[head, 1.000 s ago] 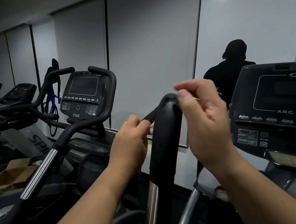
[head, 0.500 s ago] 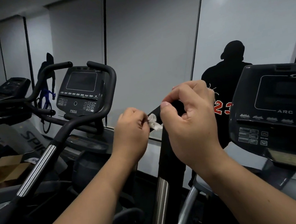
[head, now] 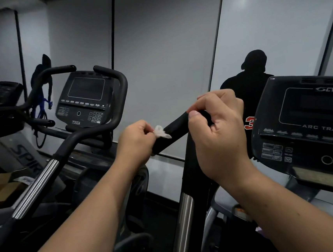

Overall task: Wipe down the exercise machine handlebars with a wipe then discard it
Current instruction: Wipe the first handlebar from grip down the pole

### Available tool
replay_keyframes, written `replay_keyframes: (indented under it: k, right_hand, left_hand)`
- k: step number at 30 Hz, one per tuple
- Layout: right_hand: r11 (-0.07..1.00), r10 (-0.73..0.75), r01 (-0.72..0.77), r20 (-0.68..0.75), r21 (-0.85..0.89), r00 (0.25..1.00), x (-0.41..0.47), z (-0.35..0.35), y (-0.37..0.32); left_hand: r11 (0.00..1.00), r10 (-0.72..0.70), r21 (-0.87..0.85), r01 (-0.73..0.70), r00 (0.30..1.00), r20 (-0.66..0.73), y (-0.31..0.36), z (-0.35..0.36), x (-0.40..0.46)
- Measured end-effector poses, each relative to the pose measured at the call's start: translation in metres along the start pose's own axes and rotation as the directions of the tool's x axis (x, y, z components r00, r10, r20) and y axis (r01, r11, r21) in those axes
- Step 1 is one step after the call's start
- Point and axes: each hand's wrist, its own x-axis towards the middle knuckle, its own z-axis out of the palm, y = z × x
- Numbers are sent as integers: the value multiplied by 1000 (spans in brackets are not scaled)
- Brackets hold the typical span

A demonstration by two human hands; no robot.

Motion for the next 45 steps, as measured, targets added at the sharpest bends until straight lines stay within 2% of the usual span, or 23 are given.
replay_keyframes:
  k: [3, 6, 10, 14, 15, 18, 19, 22, 24, 27, 31, 33, 35, 36, 39, 43, 44, 45]
  right_hand:
    - [1000, -3, 3, -4, 5, 1000, 0, 1, 0]
    - [1000, 0, 0, -1, 9, 1000, 0, 0, 0]
    - [1000, -1, 1, -7, -3, 1000, 0, 0, -1]
    - [1000, 7, -7, 9, -2, 1000, 0, 0, -2]
    - [1000, 6, -5, 9, -6, 1000, 0, 0, -2]
    - [1000, -1, 1, -5, -8, 1000, 0, 0, -1]
    - [1000, 0, -1, -11, -6, 1000, 1, 0, -1]
    - [1000, 1, -1, -12, -4, 1000, 1, 0, 0]
    - [1000, -9, 8, -19, -10, 1000, 1, 0, 1]
    - [1000, -11, 11, -20, -22, 1000, 2, 0, 2]
    - [1000, -21, 20, -18, -21, 1000, 2, 1, 1]
    - [999, -29, 29, -21, -23, 999, 2, 1, 1]
    - [999, -29, 29, -24, -24, 999, 2, 1, 2]
    - [999, -25, 24, -21, -21, 999, 2, 1, 3]
    - [1000, -20, 20, -26, -20, 999, 2, 1, 3]
    - [1000, -25, 24, -26, -17, 999, 2, 1, 3]
    - [1000, -21, 21, -25, -17, 999, 2, 1, 3]
    - [1000, -19, 18, -24, -18, 1000, 2, 0, 3]
  left_hand:
    - [997, 78, 5, -78, 997, 6, 4, 2, -6]
    - [998, -46, -42, 46, 999, -12, -2, -4, -2]
    - [991, 93, 96, -91, 996, -17, 1, 2, -9]
    - [994, -95, -49, 95, 995, -5, -9, -4, 0]
    - [997, -77, -30, 77, 997, -4, -8, -4, 1]
    - [989, 129, 70, -129, 992, 3, -1, 4, -11]
    - [984, 159, 78, -157, 987, -12, -3, 7, -11]
    - [999, 53, 2, -53, 996, -78, -6, 11, -1]
    - [988, 138, 80, -133, 988, -68, 2, 17, -2]
    - [916, 375, 173, -361, 926, -50, 10, 28, -12]
    - [938, 333, 147, -312, 931, -150, -2, 26, -3]
    - [872, 463, 230, -432, 880, -104, 4, 30, -13]
    - [828, 540, 229, -512, 838, -75, 0, 33, -20]
    - [846, 517, 212, -489, 850, -102, -7, 32, -18]
    - [952, 304, 85, -292, 931, -202, -20, 26, -6]
    - [922, 378, 147, -357, 913, -153, -16, 27, -13]
    - [946, 321, 107, -307, 933, -162, -21, 26, -11]
    - [978, 207, 26, -206, 962, -179, -25, 23, -7]
